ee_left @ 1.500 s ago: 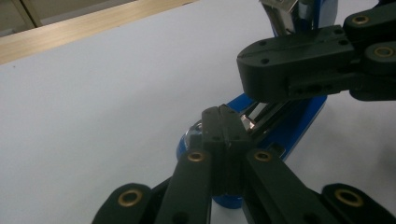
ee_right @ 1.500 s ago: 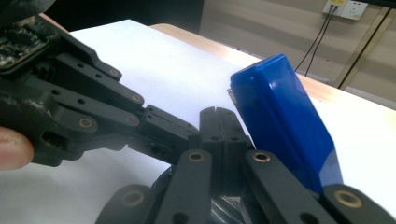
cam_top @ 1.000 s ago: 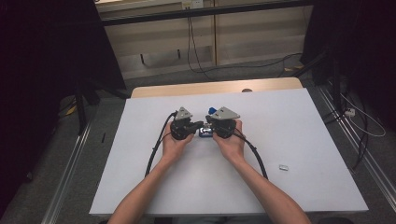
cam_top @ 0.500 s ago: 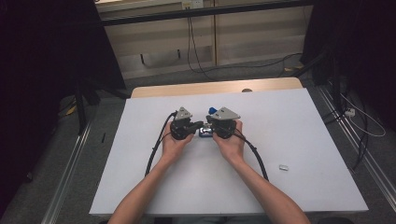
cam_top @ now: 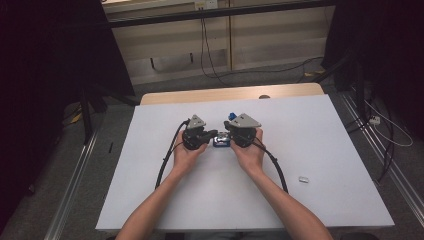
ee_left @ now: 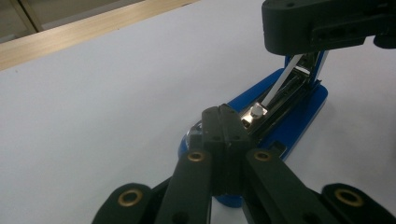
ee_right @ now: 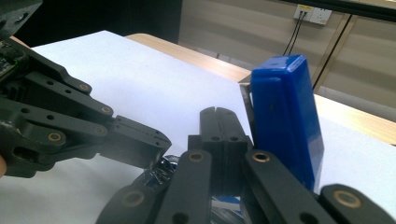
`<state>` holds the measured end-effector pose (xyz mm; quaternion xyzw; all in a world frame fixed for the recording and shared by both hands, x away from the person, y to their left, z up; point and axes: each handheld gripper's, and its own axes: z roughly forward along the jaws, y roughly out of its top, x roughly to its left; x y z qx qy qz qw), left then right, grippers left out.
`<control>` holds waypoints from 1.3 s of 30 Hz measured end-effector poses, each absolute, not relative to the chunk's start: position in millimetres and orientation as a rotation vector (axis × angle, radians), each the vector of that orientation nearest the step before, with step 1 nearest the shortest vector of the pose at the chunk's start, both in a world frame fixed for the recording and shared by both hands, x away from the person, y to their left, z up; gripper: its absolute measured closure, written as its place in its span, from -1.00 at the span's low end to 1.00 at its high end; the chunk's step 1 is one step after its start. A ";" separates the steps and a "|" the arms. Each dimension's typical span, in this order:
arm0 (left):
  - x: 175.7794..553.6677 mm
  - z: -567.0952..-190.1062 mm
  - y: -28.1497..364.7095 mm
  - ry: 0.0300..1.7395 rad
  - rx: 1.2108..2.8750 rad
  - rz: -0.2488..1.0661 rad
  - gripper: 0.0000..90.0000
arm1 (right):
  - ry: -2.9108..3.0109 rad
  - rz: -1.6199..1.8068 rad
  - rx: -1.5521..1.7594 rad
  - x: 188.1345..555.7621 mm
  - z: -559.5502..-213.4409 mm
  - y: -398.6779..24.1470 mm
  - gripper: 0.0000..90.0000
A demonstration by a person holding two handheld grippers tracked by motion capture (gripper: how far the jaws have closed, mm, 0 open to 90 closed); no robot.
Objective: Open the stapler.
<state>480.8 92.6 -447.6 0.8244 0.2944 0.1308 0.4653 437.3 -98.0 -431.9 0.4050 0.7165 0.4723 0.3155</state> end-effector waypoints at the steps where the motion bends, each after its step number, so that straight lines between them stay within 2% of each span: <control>1: 480.7 -447.6 92.5 0.722 2.025 0.323 1.00 | 1.887 1.244 1.067 437.3 -431.9 -98.0 1.00; 39: 480.2 -447.7 92.6 0.715 2.027 0.335 1.00 | 1.863 1.244 1.089 434.6 -425.1 -117.9 1.00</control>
